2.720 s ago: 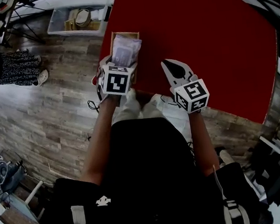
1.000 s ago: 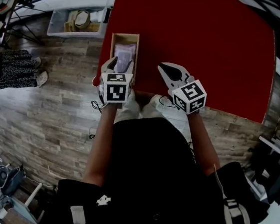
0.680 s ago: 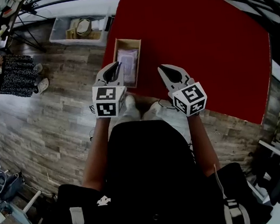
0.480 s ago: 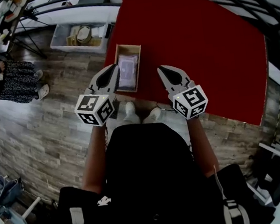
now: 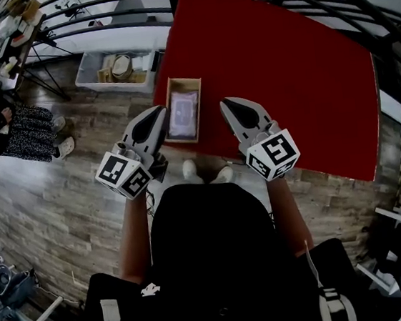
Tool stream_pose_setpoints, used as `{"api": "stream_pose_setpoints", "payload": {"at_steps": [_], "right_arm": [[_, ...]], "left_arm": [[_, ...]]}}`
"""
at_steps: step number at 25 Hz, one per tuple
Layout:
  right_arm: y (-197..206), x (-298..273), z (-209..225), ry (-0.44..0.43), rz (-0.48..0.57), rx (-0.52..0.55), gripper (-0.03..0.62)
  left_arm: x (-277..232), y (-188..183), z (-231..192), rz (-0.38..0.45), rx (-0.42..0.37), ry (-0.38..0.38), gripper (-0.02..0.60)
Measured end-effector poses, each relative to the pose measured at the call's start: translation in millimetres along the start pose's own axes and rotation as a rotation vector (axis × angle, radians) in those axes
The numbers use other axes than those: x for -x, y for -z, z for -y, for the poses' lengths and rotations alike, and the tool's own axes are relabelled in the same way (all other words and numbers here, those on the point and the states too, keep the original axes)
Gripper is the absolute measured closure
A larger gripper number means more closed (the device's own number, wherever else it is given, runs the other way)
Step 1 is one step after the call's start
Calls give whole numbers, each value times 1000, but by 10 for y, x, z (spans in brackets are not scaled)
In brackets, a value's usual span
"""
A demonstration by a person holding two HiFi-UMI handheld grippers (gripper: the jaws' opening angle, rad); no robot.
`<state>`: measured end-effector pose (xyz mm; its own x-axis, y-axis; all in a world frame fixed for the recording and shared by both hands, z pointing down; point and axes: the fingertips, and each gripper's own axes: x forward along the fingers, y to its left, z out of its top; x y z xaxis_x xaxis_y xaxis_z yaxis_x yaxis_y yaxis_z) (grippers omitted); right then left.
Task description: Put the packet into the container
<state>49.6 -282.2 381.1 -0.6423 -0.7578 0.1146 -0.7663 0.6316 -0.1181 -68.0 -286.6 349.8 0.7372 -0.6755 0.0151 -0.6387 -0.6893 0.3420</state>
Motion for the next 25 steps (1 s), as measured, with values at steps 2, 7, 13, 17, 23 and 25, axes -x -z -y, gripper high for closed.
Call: {"api": "stream_pose_setpoints", "payload": {"at_steps": [2, 7, 13, 17, 23, 25], "right_arm": [[-50, 2, -33, -6, 18, 4, 577], [-120, -17, -120, -29, 35, 15, 577], [-140, -22, -142, -35, 46, 25, 577], [-163, -8, -122, -36, 52, 28, 577], [-149, -21, -71, -22, 46, 29, 577], [-131, -42, -85, -22, 37, 35, 577]], "left_arm": [[-11, 15, 36, 12, -14, 18, 572], [-49, -45, 170, 17, -13, 51, 574], [-91, -45, 230, 11, -54, 66, 574], [-109, -32, 217, 5, -56, 75, 574], [-153, -37, 219, -7, -66, 79, 574], [-148, -25, 193, -13, -65, 79, 574]]}}
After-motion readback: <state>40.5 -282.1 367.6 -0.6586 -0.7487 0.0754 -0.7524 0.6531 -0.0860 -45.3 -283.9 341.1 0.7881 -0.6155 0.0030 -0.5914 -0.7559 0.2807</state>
